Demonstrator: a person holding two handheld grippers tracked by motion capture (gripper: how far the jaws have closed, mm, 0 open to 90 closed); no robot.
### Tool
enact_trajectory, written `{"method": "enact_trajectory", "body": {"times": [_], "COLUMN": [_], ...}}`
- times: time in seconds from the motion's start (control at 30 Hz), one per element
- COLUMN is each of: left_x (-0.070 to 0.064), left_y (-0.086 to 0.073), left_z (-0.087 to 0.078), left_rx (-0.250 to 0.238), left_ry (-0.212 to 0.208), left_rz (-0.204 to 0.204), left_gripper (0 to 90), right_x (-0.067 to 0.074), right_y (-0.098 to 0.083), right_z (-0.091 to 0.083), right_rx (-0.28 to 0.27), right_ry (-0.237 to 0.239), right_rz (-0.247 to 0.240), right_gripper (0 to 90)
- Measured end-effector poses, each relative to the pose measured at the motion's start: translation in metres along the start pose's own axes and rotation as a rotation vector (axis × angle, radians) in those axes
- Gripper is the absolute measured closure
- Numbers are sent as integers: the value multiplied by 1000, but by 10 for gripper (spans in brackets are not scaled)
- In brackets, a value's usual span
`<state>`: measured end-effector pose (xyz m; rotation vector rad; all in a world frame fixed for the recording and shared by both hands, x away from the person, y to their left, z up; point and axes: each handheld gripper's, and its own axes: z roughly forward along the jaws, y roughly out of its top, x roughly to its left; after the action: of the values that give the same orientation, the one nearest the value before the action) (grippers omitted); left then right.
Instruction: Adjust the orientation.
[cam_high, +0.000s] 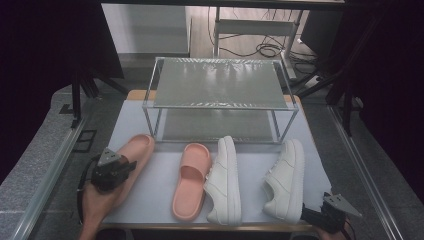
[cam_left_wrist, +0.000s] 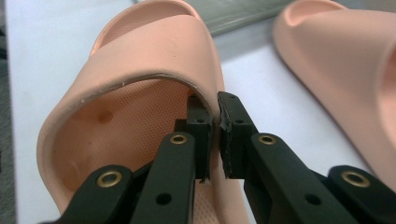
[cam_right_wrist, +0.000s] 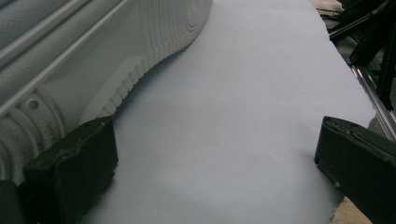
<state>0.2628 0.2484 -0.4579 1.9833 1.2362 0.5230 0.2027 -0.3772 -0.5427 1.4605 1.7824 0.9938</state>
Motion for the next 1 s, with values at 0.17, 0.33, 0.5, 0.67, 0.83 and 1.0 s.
{"method": "enact_trajectory", "body": {"times": [0.17,0.33,0.5,0.67,0.83,1.0], "left_x": [-12,-23,-33,-39,-46,-48], "left_y": [0,6,14,21,32,38], "left_z": [1,8,22,31,46,55], "left_rx": [2,-9,-18,-31,-43,-51], "left_ry": [-36,-65,-89,-96,-95,-89], "left_rz": [30,44,56,52,52,47], "left_gripper": [834,835,833,833,835,834], "right_x": [0,0,0,0,0,0], "right_y": [0,0,0,0,0,0], "right_z": [0,0,0,0,0,0], "right_rx": [0,0,1,-1,-1,-1], "right_ry": [0,0,1,1,1,1], "right_rz": [0,0,2,-1,-1,-2], "right_gripper": [0,0,0,0,0,0]}}
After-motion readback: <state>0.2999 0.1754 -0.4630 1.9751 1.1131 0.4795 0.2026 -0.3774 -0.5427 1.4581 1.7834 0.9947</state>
